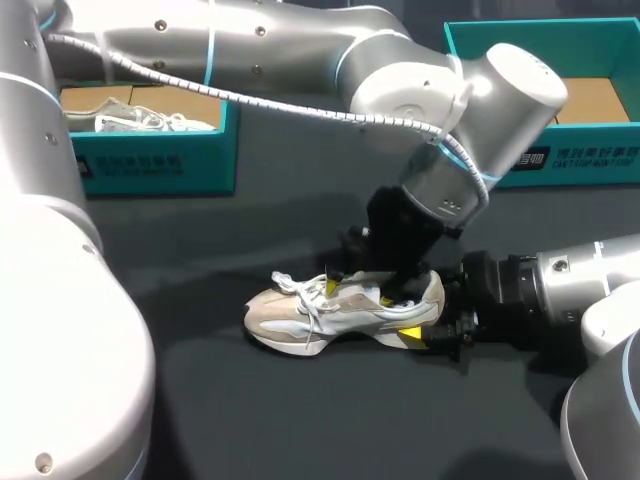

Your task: Take the shoe out of the shoebox, open the shoe tongue, remove and reinsert the insole, then place the shoe into the shoebox

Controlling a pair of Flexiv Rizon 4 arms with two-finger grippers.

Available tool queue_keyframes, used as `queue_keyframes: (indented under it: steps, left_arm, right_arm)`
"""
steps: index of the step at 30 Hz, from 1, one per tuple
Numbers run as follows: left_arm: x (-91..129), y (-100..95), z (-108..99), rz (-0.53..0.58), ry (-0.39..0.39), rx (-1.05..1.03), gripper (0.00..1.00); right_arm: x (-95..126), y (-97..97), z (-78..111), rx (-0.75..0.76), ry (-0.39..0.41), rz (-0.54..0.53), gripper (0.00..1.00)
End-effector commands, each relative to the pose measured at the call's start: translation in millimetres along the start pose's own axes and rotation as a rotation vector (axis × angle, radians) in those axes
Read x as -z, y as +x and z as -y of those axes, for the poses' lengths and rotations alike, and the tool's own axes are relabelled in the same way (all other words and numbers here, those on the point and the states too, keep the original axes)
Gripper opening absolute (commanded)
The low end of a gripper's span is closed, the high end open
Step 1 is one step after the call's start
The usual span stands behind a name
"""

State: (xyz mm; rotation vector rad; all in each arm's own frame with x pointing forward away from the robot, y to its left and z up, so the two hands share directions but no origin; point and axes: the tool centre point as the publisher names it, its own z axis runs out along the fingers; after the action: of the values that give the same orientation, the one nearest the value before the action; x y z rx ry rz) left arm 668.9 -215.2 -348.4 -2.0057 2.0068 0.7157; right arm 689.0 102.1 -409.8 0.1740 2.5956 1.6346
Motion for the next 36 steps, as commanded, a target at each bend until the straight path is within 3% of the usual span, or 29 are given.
queue_keyframes:
  steps: [1,7,17,23,25,29,32,34,36]
  left_arm:
    - [4,-12.9,-8,-0.018,0.024,0.15,0.65]
    - [8,-17.7,-7,-0.023,0.041,0.16,0.59]
    - [13,-9.6,1,0.005,0.026,0.106,0.63]
    - [13,-1.6,0,0.019,0.017,0.083,0.46]
    - [14,-2.5,-1,0.02,0.022,0.077,0.38]
    - [15,-9.1,-3,0.015,0.037,0.077,0.31]
    - [16,-17.9,-6,0.005,0.054,0.078,0.19]
    - [16,-23.2,-8,-0.002,0.062,0.078,0.04]
    - [15,-27.6,-11,-0.013,0.069,0.079,0.0]
  right_arm:
    - [-2,-1.1,2.7,0.0,0.006,-0.001,0.0]
    - [-2,-1.1,2.7,0.0,0.006,-0.001,0.0]
    - [-2,-1.1,2.7,0.0,0.006,-0.001,0.0]
    - [-2,-1.1,2.7,0.0,0.006,-0.001,0.0]
    - [-2,-1.1,2.7,0.0,0.006,-0.001,0.0]
    - [-2,-1.1,2.7,0.0,0.006,-0.001,0.0]
    - [-2,-1.1,2.7,0.0,0.006,-0.001,0.0]
    - [-2,-1.1,2.7,0.0,0.006,-0.001,0.0]
    - [-2,-1.1,2.7,0.0,0.006,-0.001,0.0]
